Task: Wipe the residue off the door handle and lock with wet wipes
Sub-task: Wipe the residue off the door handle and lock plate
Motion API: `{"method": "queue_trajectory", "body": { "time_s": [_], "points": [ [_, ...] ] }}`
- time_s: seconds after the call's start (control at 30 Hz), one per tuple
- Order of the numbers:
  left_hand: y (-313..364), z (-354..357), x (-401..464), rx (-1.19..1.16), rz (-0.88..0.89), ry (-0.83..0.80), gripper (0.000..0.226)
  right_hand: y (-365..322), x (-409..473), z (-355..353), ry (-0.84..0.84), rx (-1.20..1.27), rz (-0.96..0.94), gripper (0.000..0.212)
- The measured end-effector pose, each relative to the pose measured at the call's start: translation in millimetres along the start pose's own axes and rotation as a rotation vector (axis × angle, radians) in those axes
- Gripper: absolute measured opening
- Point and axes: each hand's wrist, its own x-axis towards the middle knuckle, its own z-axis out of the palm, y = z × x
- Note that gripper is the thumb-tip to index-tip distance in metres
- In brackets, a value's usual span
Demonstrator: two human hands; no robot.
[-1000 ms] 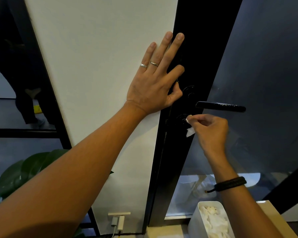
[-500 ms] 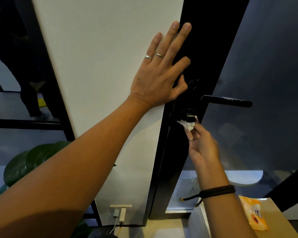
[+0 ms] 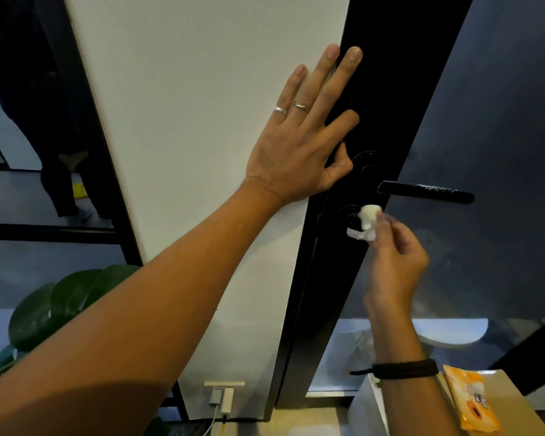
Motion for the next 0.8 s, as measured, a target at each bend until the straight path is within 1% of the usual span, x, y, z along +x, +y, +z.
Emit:
{"method": "queue_trajectory", "body": {
  "time_s": [0.03,0.07,0.1,0.13,0.17,0.2,0.27,0.3,0.33,0.37,0.43,0.47,0.5,0.53,0.63,0.67,0.7,0.73,0.77,0.8],
  "points": [
    [0,0,0,0.000,-0.001,-0.005,0.026,-2,3,-3,-0.124,-0.218,-0.230,0.013],
    [0,0,1,-0.002,-0.002,-0.006,0.027,-4,7,-2,-0.239,-0.392,-0.405,0.014],
    [0,-1,1,-0.008,-0.005,-0.006,0.027,-4,11,-5,-0.300,-0.552,-0.547,0.014],
    [0,-1,1,-0.011,-0.007,-0.004,0.027,-6,15,-6,-0.338,-0.623,-0.624,0.014],
    [0,-1,1,-0.009,-0.008,-0.003,0.027,-9,18,-7,-0.354,-0.667,-0.657,0.013],
    [0,-1,1,-0.007,-0.009,-0.002,0.028,-11,24,-8,-0.336,-0.633,-0.603,0.013],
    [-1,-1,2,-0.008,-0.012,-0.002,0.028,-11,34,-13,-0.241,-0.455,-0.340,0.013],
    [-1,-1,2,-0.011,-0.014,-0.004,0.029,-8,38,-15,-0.187,-0.386,-0.273,0.016],
    [-1,-1,2,-0.013,-0.014,-0.006,0.029,-7,37,-14,-0.157,-0.370,-0.304,0.017],
    [-1,-1,1,-0.014,-0.014,-0.010,0.029,-6,34,-10,-0.163,-0.402,-0.375,0.017],
    [-1,-1,1,-0.012,-0.009,-0.019,0.029,-7,22,2,-0.281,-0.541,-0.557,0.015],
    [-1,-1,2,-0.011,-0.006,-0.022,0.028,-8,18,7,-0.318,-0.613,-0.621,0.014],
    [-1,-2,1,-0.010,-0.004,-0.024,0.028,-8,18,11,-0.326,-0.635,-0.634,0.013],
    [-1,-1,1,-0.009,-0.004,-0.026,0.028,-10,21,13,-0.294,-0.606,-0.590,0.012],
    [-2,-1,0,-0.006,-0.009,-0.030,0.029,-16,35,11,-0.197,-0.382,-0.278,0.011],
    [-2,-1,0,-0.005,-0.008,-0.027,0.029,-16,34,12,-0.176,-0.390,-0.271,0.010],
    [-1,-2,0,-0.005,-0.006,-0.023,0.029,-17,29,14,-0.164,-0.466,-0.340,0.008],
    [-1,-1,0,-0.005,-0.002,-0.021,0.028,-16,22,17,-0.166,-0.592,-0.456,0.008],
    [-1,-1,0,-0.004,0.002,-0.020,0.028,-15,14,20,-0.189,-0.726,-0.576,0.011],
    [-1,-1,0,-0.003,0.003,-0.018,0.028,-12,9,21,-0.221,-0.828,-0.658,0.014]
  ]
}}
